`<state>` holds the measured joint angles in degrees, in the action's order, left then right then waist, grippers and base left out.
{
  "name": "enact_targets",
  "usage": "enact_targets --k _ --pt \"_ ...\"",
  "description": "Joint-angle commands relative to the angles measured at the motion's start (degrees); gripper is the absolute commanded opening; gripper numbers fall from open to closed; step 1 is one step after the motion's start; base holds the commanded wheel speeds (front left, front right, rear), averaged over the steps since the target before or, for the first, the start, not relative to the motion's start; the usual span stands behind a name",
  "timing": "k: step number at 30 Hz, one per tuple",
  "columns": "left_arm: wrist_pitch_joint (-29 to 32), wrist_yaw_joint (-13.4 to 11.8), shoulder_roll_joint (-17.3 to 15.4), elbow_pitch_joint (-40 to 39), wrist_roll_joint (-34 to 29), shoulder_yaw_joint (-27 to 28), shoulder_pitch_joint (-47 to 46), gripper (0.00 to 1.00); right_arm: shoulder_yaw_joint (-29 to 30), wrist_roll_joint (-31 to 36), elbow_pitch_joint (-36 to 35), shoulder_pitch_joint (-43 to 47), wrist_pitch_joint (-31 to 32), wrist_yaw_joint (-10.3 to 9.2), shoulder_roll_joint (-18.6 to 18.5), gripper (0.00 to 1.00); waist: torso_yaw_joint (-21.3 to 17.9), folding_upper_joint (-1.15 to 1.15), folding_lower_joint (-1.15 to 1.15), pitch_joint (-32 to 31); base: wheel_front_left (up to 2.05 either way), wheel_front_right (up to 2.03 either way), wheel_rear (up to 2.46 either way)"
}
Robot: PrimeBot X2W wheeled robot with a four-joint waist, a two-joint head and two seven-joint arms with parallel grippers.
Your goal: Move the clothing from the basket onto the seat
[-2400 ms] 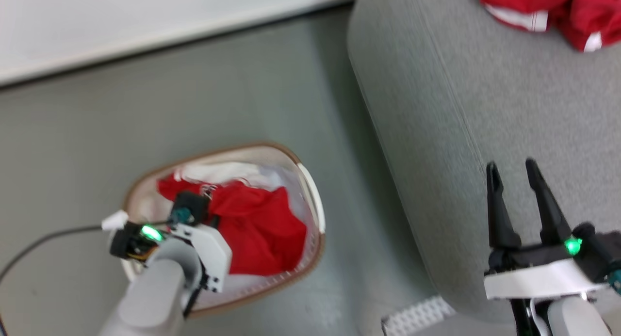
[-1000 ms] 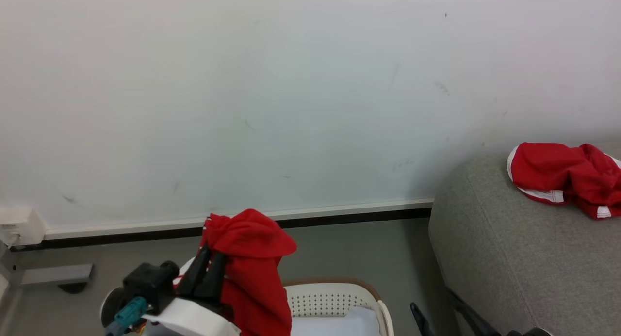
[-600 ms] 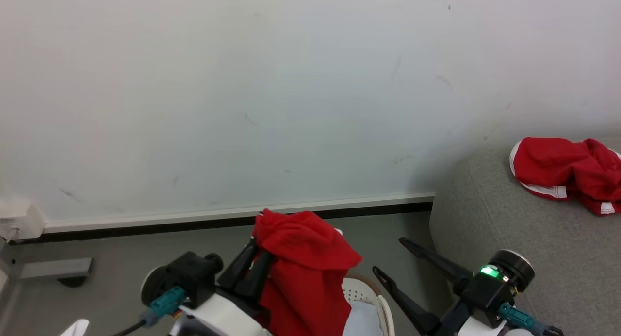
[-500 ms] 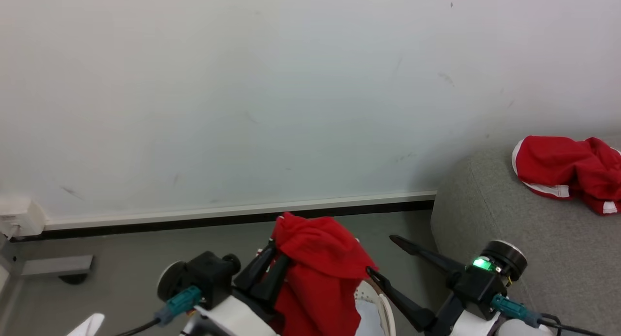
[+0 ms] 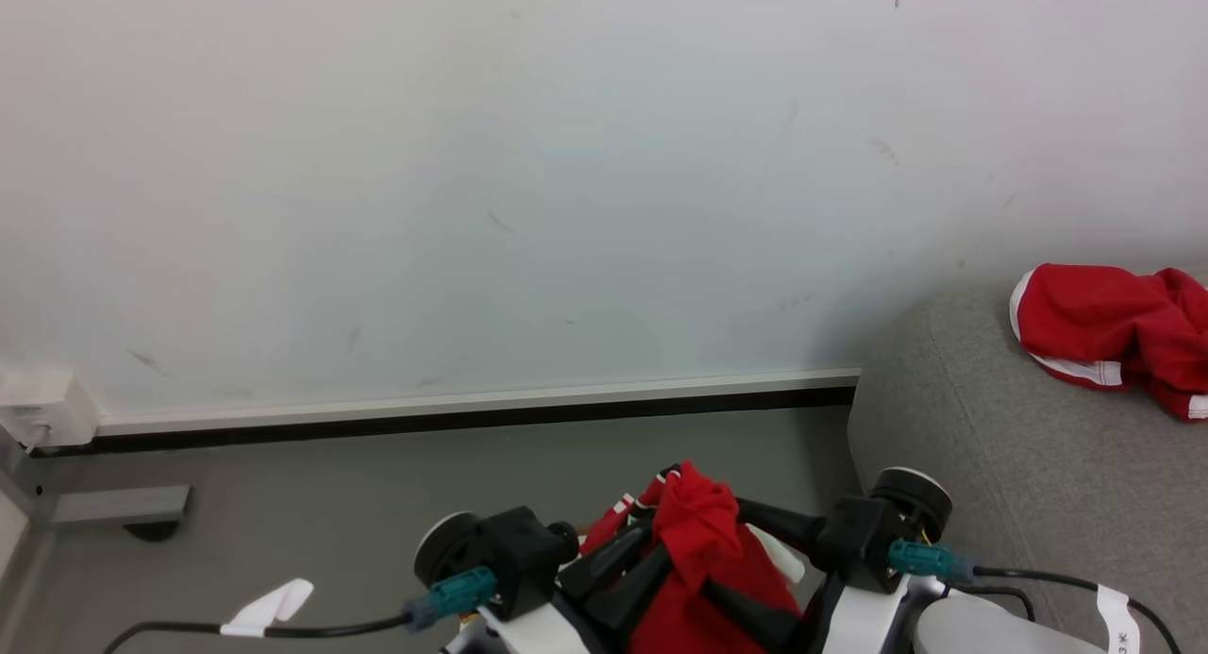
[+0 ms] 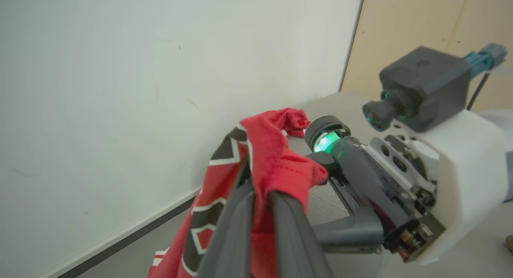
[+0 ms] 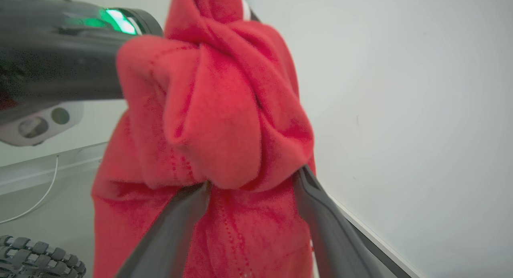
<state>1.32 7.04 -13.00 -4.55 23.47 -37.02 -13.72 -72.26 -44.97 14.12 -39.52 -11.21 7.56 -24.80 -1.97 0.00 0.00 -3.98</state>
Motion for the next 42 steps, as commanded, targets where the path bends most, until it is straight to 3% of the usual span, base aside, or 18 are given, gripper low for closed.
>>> enact_targets --k 1,7,8,9,12,14,15,27,42 --pt "-0.75 0.17 -0.18 0.50 1.04 -0.19 -0.77 0.00 -0.29 -1.39 0.18 -1.16 -0.77 -0.15 0.32 0.00 -0.04 0.00 0.00 0.04 0.00 0.00 0.00" --pt "-2.15 -0.04 -1.07 3.30 0.85 0.00 -1.65 0.00 -0.78 -4.60 1.17 -1.92 -3.15 -0.15 0.20 0.00 -0.76 0.00 0.00 0.34 0.00 0.00 0.00" --pt "-2.55 -0.19 -1.15 3.67 0.83 0.13 -1.66 0.04 -0.80 -5.05 1.40 -1.99 -3.31 -0.15 -0.06 0.00 -0.98 0.00 0.00 0.41 0.00 0.00 0.00" --pt "-3.00 -0.27 -1.17 4.01 0.79 0.23 -1.68 0.17 -0.71 -5.48 1.59 -2.01 -3.61 -0.15 -0.35 0.00 -1.22 0.00 0.00 0.48 0.00 0.00 0.00" --pt "-3.91 -0.73 -1.41 4.98 0.37 0.65 -1.58 0.43 0.31 -6.20 2.09 -1.84 -3.88 -0.15 -1.10 0.00 -2.31 0.00 0.00 0.76 0.00 0.00 0.00" --pt "-4.42 -1.19 -1.47 5.46 -0.01 0.77 -1.47 0.92 1.98 -5.84 2.36 -1.52 -3.96 -0.15 -1.60 0.00 -3.32 0.00 0.00 1.06 0.00 0.00 0.00" --pt "-4.72 -1.52 -1.59 5.73 -0.20 0.97 -1.38 1.00 2.75 -5.45 2.24 -1.26 -3.98 -0.15 -1.69 0.00 -4.07 0.00 0.00 1.26 0.00 0.00 0.00" --pt "-5.68 -2.08 -1.40 7.56 -0.39 0.19 -2.16 1.00 13.84 -0.06 0.70 3.07 -3.90 -0.15 -4.04 0.00 -14.23 0.00 0.00 4.10 0.00 0.00 0.00" --pt "-6.28 -2.41 -1.06 8.30 -0.75 -1.39 -3.39 1.00 23.69 3.09 -2.05 7.46 -3.91 -0.15 -5.75 0.00 -22.29 0.00 0.00 7.12 0.00 0.00 0.00"
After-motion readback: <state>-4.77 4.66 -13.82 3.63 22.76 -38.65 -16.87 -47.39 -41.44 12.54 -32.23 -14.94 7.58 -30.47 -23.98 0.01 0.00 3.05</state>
